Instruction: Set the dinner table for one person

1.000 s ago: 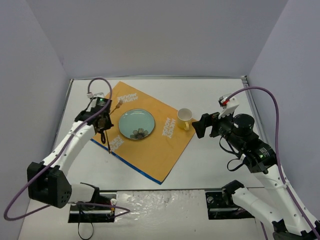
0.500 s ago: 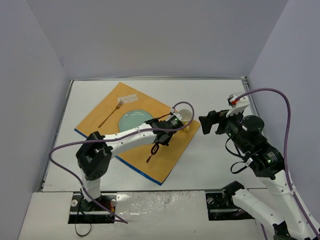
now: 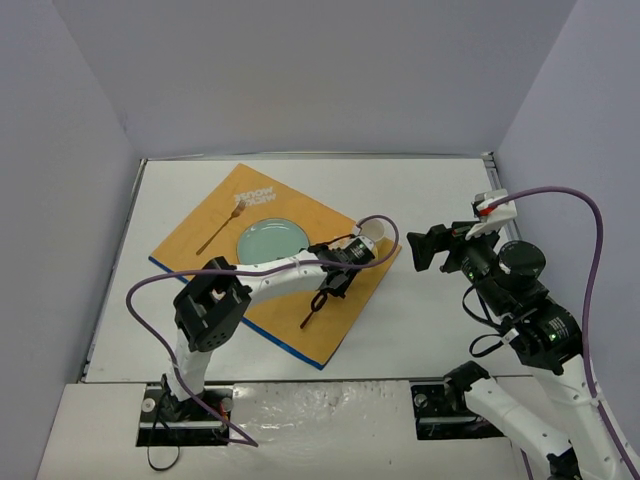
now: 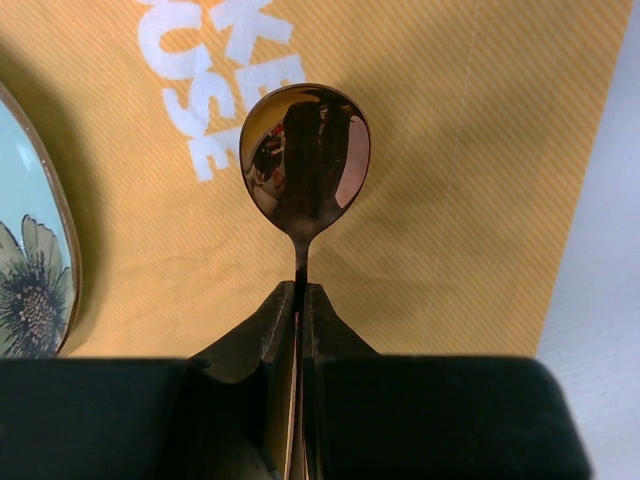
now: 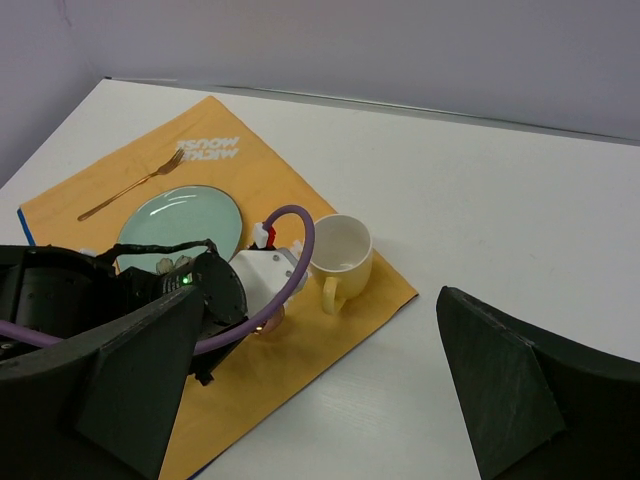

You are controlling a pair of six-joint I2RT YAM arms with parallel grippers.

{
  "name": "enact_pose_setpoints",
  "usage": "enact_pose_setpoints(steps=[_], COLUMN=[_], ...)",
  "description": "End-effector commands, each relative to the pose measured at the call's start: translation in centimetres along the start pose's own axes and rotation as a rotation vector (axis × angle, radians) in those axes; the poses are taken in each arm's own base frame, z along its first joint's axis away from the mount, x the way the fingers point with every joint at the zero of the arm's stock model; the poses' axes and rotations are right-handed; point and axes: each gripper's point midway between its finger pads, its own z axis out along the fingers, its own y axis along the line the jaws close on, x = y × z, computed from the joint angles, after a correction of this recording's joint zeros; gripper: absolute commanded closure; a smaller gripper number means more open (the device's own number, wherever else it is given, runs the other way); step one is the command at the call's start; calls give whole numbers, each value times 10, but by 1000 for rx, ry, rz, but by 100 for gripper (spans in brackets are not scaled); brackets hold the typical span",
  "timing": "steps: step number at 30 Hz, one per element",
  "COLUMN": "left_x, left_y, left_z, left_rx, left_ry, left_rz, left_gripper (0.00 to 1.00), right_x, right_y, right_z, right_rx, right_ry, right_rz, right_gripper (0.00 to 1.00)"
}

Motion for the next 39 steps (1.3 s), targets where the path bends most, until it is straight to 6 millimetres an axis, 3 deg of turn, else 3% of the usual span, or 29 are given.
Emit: enact_pose_setpoints(steps=[1,8,17,23,26,29,32,35,39], left_x=[-39,-43,-49,-42,-37,-39,-44,-54,-68], left_y=[-4,8,5,6,9,13,15,21,41], left_z=[-10,-1,9,20,23,18,9,-11,-53], left_rx=[18,8,30,30,20,18,22,16,-14], left_ry=[-112,-100,-92,-57,-46,-50,-65,-95,-160], left_rz=[-59,-101,-99,-121,-129,-149,-166,-186,-220], left_gripper=[100,100,100,100,90,71,62,55,49], right_x=[-30,-33,-32,-32,-30,-30,-31,-36,-40], right_y=[-2,-3,-3,-3,-3,-3,-3,-3,-6], right_z=[-3,-5,-5,-5,-6,-7,-8,-12,-17], right_rx=[19,24,27,27,26,25,25,22,31], right_ry=[-93,-99,-93,-92,-88,-92,-95,-112,-130], right_rz=[20,25,26,26,27,25,20,10,-3], right_gripper=[0,0,0,0,0,0,0,0,0])
